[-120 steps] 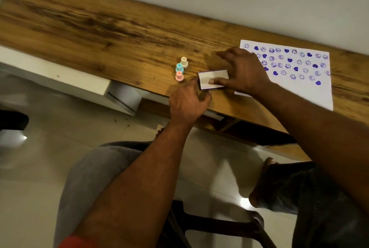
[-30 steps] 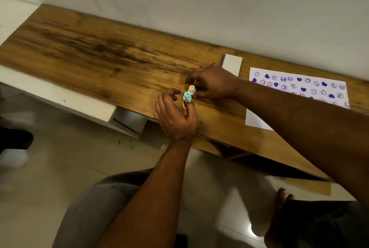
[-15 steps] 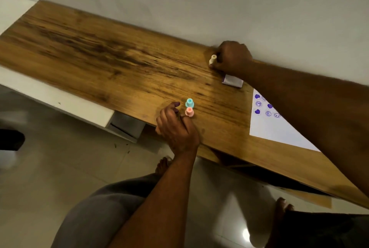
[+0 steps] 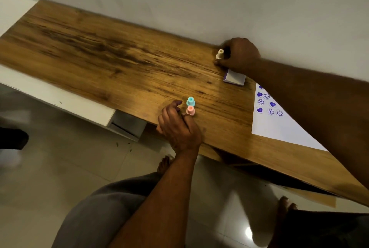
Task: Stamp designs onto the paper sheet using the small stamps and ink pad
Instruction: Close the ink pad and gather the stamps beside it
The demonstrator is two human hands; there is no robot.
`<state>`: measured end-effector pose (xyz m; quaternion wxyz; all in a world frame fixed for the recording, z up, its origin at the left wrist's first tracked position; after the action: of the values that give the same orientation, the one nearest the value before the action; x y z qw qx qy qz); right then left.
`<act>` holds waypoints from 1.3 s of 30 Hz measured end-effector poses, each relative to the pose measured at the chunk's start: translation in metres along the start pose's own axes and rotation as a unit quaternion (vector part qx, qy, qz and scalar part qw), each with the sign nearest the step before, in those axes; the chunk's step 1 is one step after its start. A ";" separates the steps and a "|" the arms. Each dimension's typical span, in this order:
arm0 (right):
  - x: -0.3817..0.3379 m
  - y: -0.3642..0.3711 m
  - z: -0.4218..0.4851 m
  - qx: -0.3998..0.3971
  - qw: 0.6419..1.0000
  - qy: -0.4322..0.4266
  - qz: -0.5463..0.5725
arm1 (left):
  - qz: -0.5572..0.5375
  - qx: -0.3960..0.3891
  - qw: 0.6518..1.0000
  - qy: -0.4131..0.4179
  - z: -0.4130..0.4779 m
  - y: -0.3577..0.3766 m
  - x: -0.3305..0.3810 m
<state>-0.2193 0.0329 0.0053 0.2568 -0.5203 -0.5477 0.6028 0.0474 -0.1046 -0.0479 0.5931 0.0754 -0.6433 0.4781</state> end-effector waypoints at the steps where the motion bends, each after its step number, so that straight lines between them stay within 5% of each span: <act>1: 0.000 -0.004 -0.003 0.009 1.000 -0.006 0.013 | 0.000 0.000 1.000 0.000 0.000 0.000 0.000; 10: 0.033 -0.004 -0.067 -0.017 0.998 -0.060 -0.026 | -0.003 0.003 1.000 0.007 0.000 0.000 0.000; 39: 0.046 0.010 -0.061 -0.050 0.997 -0.045 0.036 | 0.007 0.001 1.000 0.008 0.001 -0.001 -0.001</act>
<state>-0.1768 0.0949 -0.0111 0.1831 -0.5241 -0.5693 0.6064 0.0477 -0.1058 -0.0483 0.5951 0.0676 -0.6383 0.4836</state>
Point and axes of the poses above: each hand's wrist, its own z-axis towards the middle knuckle, its own y-axis out of the palm, x = y × z, the point moved 6 cm from there along z, towards the middle knuckle, and after that the axes turned 4 degrees about -x, right-handed, at the moved point
